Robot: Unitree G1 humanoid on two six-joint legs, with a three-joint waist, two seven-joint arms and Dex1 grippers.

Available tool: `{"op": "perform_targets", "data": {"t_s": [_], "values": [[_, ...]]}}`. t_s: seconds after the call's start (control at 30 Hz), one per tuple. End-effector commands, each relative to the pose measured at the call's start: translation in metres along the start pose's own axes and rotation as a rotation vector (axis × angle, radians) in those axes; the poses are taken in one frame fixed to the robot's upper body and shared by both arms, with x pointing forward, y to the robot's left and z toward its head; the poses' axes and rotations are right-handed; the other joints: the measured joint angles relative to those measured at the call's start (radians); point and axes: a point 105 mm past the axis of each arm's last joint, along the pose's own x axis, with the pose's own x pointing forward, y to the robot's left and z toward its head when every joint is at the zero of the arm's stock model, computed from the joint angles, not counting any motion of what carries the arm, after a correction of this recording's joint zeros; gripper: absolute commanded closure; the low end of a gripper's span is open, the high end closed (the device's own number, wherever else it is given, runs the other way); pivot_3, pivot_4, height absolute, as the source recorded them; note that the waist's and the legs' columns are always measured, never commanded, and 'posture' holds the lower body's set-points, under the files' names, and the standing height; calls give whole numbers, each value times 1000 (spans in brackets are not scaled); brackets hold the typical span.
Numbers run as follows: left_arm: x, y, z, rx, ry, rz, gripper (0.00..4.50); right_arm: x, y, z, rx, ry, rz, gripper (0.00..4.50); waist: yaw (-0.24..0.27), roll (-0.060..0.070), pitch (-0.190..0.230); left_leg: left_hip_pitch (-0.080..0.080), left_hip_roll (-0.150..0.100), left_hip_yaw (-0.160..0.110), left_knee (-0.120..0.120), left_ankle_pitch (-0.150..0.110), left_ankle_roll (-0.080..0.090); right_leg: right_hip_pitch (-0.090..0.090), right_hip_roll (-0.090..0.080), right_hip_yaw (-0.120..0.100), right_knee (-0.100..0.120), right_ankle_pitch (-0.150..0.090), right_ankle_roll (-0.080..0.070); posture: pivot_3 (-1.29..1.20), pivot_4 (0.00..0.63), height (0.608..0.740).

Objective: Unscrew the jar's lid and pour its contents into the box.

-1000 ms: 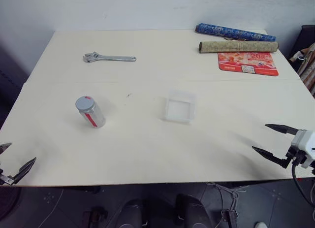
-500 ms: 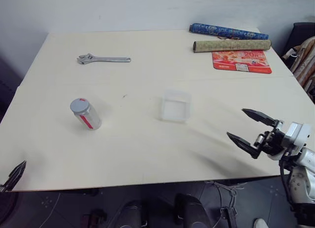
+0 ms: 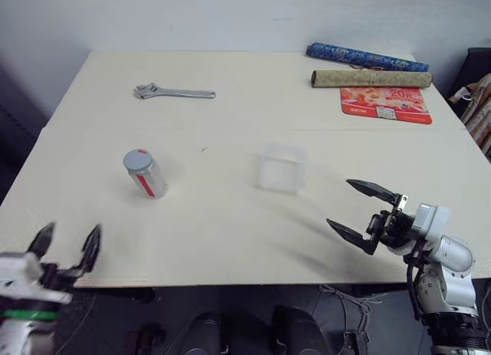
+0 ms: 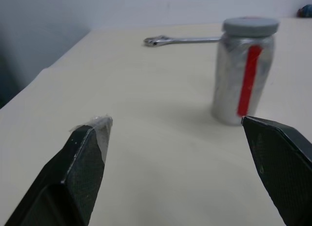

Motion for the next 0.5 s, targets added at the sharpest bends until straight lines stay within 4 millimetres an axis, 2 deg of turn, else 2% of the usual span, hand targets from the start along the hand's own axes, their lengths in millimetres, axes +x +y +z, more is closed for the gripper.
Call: {"op": "perform_targets", "data": {"t_s": [0.03, 0.1, 0.23, 0.5], "values": [[23, -23, 11, 8, -37, 1, 18, -6, -2, 4, -35, -11, -25, 0, -1, 0, 0, 0, 0, 1, 0, 0, 0, 0, 0, 0, 0, 0, 0, 0, 150, 740], [38, -40, 11, 41, -25, -30, 18, -7, 0, 2, -34, -10, -26, 0, 0, 0, 0, 1, 0, 2, 0, 1, 1, 0, 1, 0, 1, 0, 0, 0, 150, 740], [56, -53, 14, 34, -46, -31, 18, -9, 2, 1, -23, -4, -32, 0, 0, 0, 0, 3, 0, 5, 0, 1, 3, 0, 2, 0, 2, 0, 0, 0, 150, 740], [89, -65, 8, 61, -42, 10, 18, -10, 11, 1, 2, 3, -39, 0, 2, 0, 0, 4, 0, 6, 0, 1, 2, 0, 1, 0, 2, 0, 0, 0, 150, 740]]}}
